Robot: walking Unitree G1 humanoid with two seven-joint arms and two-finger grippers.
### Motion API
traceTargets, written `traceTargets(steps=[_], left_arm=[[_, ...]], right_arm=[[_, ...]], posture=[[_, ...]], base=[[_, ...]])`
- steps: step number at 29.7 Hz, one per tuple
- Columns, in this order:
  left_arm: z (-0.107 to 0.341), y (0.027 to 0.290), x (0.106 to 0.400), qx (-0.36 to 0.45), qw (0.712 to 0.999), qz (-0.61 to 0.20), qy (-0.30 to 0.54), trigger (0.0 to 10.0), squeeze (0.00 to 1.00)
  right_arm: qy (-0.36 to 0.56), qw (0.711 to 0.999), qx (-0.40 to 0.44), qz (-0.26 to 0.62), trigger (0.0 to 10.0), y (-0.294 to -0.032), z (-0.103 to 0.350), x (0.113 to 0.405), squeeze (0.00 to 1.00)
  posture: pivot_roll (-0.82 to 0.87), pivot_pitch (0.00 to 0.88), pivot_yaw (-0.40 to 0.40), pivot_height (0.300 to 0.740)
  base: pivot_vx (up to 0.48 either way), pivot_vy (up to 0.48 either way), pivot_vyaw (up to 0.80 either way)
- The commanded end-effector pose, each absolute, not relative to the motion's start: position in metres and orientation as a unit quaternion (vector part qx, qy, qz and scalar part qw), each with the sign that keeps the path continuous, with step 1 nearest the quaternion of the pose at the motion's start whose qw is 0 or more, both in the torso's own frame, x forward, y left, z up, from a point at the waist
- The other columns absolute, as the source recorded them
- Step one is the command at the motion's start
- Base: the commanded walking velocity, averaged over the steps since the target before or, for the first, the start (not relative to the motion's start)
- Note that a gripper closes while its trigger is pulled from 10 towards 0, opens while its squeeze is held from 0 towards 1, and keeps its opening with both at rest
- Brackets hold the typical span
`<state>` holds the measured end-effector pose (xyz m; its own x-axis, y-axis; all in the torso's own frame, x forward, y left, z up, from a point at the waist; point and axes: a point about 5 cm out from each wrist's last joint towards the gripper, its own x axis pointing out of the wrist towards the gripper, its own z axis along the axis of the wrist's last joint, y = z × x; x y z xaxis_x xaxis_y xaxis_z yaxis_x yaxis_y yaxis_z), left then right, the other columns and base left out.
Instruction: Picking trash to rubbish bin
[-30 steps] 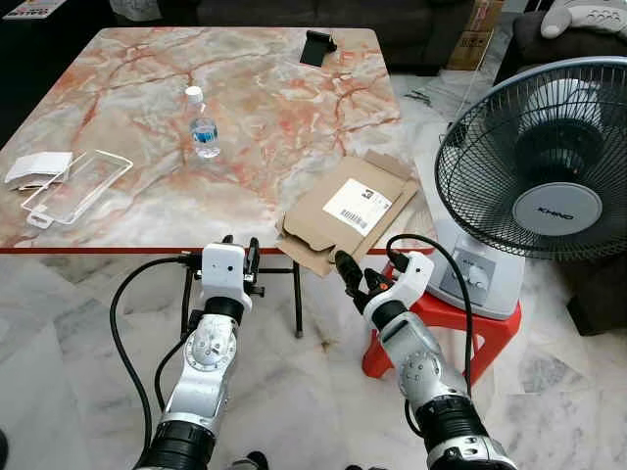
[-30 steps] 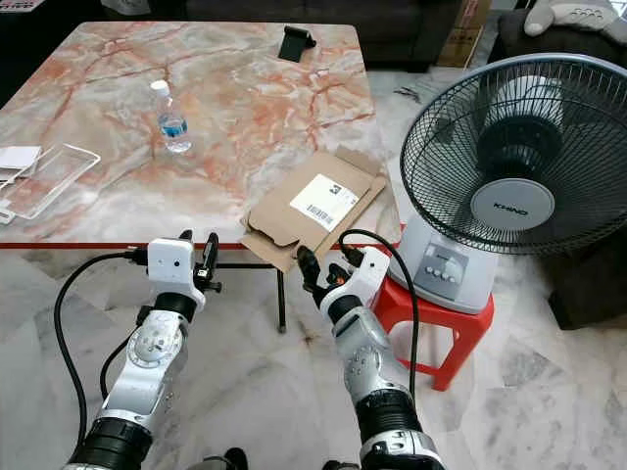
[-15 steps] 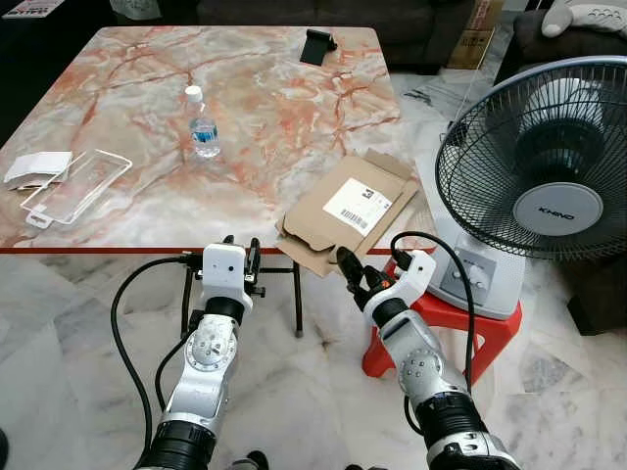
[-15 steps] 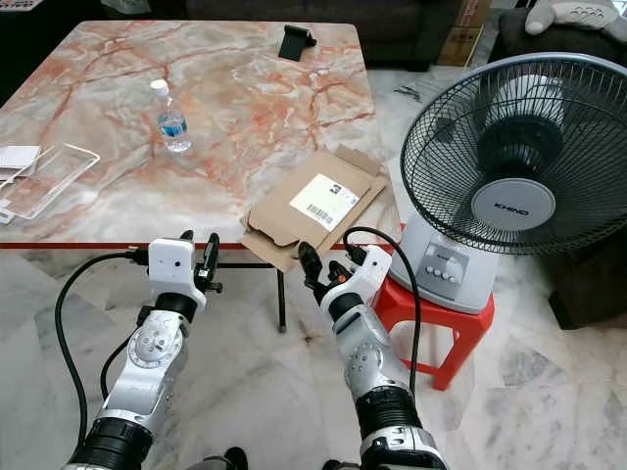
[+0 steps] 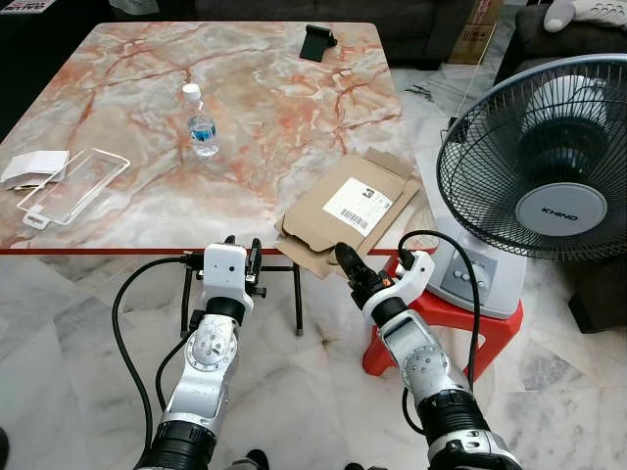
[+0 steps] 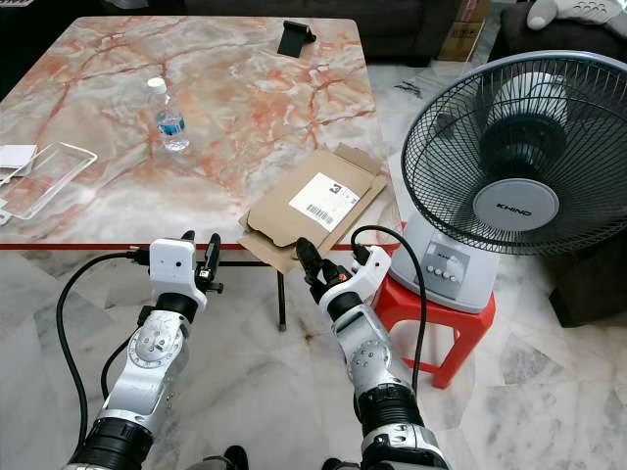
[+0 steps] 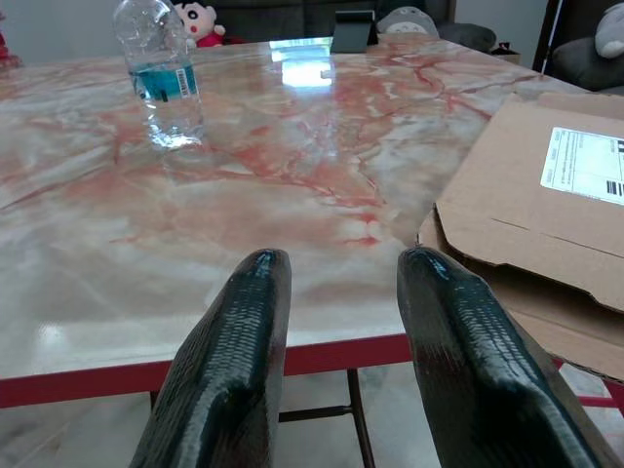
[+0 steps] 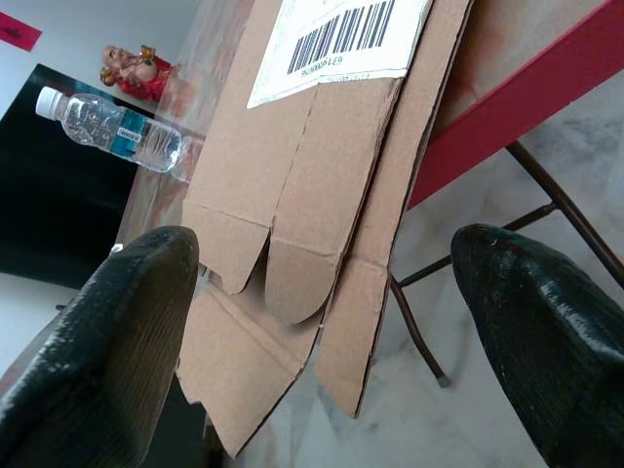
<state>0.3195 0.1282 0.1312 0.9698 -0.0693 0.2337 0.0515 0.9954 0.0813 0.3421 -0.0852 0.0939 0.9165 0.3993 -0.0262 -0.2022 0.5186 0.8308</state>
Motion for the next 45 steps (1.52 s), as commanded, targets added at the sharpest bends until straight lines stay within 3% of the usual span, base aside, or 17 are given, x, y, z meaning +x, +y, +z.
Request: traceTargets(steps=[1,11,12,13,15,16,17,45], left_arm=[[0.13,0.126,0.32,0.035,0.992,-0.035,-0.112,10.0,0.0],[0.129,0.126,0.319,0.035,0.993,-0.035,-0.111,10.0,0.0],[0.129,0.126,0.32,0.035,0.993,-0.035,-0.111,10.0,0.0],[0.129,0.126,0.32,0.035,0.993,-0.035,-0.111,10.0,0.0],[0.129,0.126,0.319,0.035,0.993,-0.035,-0.111,10.0,0.0],[0.129,0.126,0.319,0.035,0.993,-0.035,-0.111,10.0,0.0],[0.129,0.126,0.319,0.035,0.993,-0.035,-0.111,10.0,0.0],[0.13,0.126,0.319,0.034,0.993,-0.036,-0.111,10.0,0.0]], right_arm=[[0.093,0.848,0.477,0.211,10.0,-0.058,0.114,0.347,0.0],[0.093,0.841,0.482,0.228,10.0,-0.055,0.116,0.346,0.0],[0.095,0.842,0.481,0.227,9.6,-0.054,0.115,0.345,0.0],[0.096,0.842,0.481,0.225,8.3,-0.054,0.114,0.345,0.0],[0.096,0.842,0.482,0.224,8.3,-0.054,0.113,0.345,0.0],[0.095,0.842,0.482,0.224,3.5,-0.055,0.113,0.345,0.0],[0.095,0.842,0.482,0.223,0.0,-0.055,0.113,0.346,0.0],[0.116,0.827,0.505,0.219,0.0,-0.051,0.095,0.339,0.0]], posture=[[0.09,0.187,-0.019,0.74],[0.09,0.186,-0.02,0.74],[0.1,0.186,-0.021,0.74],[0.1,0.187,-0.021,0.74],[0.1,0.186,-0.021,0.74],[0.09,0.186,-0.021,0.74],[0.09,0.187,-0.02,0.74],[0.11,0.188,-0.021,0.74]], base=[[0.0,0.0,0.0],[0.0,0.0,0.0],[0.0,0.0,0.0],[0.0,0.0,0.0],[0.0,0.0,0.0],[0.0,0.0,0.0],[0.0,0.0,0.0],[0.0,0.0,0.0]])
